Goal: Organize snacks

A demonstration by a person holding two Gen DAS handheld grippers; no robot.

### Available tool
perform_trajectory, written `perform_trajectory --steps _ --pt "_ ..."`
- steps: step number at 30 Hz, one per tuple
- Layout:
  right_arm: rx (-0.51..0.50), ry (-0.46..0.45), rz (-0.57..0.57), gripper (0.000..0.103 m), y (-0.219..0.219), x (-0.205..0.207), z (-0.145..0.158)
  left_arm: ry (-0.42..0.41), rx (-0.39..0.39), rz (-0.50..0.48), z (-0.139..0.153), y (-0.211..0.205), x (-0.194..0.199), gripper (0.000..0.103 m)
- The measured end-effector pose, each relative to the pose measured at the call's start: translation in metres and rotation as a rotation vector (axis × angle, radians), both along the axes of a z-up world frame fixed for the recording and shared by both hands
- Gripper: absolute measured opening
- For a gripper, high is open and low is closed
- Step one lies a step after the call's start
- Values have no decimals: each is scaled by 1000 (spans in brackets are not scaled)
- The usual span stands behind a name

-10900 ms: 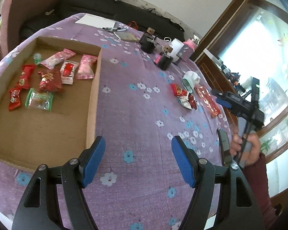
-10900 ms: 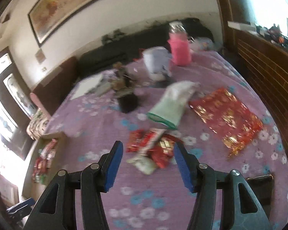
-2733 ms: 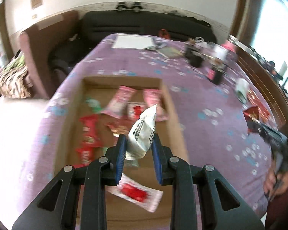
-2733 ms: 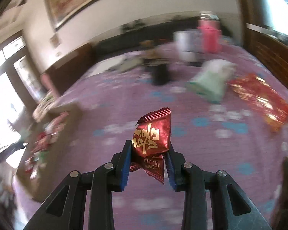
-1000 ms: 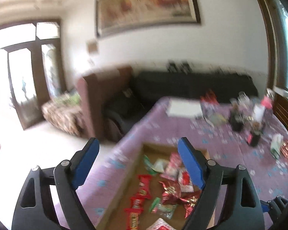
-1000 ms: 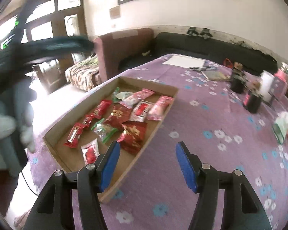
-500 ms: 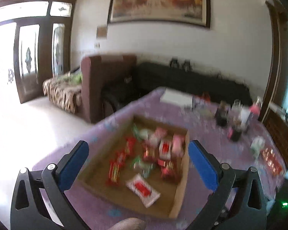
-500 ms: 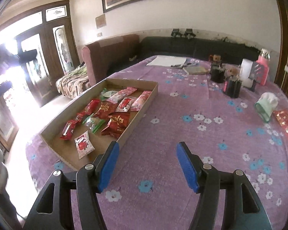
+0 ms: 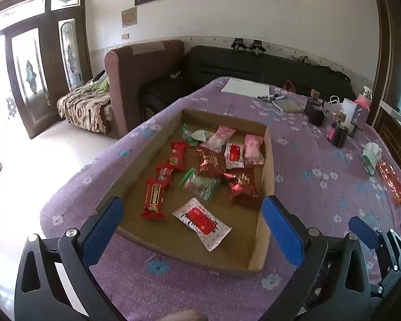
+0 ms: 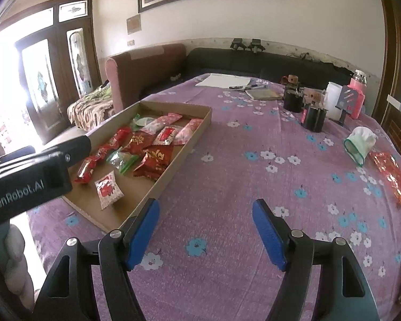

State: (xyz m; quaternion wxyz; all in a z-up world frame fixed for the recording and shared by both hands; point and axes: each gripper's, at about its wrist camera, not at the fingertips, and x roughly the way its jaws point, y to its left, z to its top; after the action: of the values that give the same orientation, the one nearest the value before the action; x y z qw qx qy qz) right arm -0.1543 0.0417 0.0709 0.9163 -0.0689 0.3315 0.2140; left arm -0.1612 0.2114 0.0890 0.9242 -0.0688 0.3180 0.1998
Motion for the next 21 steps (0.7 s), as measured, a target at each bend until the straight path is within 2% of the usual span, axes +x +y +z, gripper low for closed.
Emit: perform_trajectory --steps 21 --pt "-52 28 26 75 21 0 -11 68 -64 -14 -15 14 0 103"
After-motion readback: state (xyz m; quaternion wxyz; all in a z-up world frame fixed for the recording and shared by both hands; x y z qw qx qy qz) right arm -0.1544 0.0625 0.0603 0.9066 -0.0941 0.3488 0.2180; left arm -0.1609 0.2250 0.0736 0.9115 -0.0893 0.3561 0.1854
